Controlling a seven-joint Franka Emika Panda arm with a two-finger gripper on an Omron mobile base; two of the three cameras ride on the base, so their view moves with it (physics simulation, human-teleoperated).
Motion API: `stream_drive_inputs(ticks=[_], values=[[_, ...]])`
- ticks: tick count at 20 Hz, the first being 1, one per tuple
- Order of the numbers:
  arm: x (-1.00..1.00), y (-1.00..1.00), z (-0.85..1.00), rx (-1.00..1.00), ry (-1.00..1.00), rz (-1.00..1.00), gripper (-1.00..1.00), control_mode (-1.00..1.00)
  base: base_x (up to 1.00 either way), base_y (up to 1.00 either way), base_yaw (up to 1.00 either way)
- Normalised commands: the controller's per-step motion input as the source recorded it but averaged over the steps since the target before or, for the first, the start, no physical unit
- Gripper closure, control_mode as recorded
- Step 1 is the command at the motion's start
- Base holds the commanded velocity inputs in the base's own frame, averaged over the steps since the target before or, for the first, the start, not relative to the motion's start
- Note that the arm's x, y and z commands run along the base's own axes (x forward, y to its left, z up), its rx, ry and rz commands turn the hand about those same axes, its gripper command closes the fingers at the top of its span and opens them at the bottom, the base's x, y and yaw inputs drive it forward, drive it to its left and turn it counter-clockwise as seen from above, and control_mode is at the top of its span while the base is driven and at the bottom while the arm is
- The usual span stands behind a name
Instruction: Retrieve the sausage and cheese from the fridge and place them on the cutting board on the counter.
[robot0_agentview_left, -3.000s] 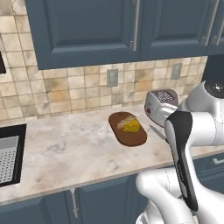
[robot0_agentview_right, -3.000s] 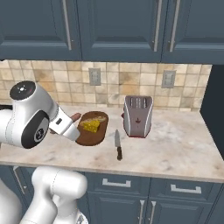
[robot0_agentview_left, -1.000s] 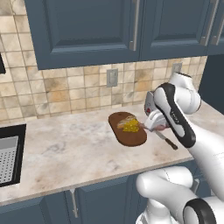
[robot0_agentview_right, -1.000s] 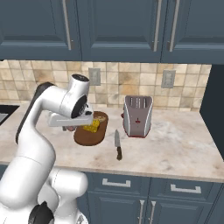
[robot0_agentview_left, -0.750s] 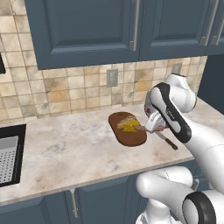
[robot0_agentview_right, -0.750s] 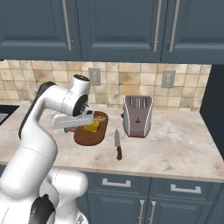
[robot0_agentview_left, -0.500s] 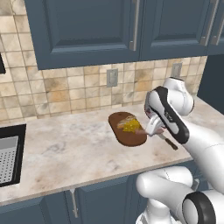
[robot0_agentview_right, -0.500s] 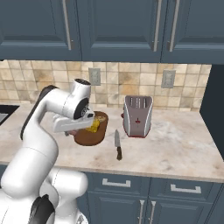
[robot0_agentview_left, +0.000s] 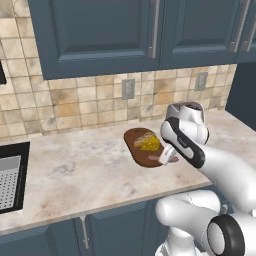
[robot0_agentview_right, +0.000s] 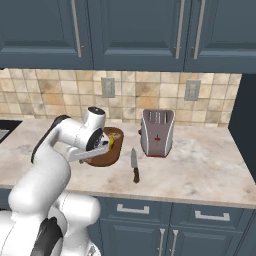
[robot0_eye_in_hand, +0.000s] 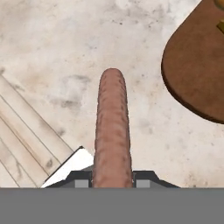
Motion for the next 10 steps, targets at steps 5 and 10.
stream_drive_inputs(ticks=[5,10], values=[[0.54,0.0,-0.03,0.0,-0.09,0.12,1.0,-1.0,0.0,0.0,0.0],[0.29,0.1,-0.18,-0.02,-0.05,0.09,1.0,-1.0,0.0,0.0,0.0]])
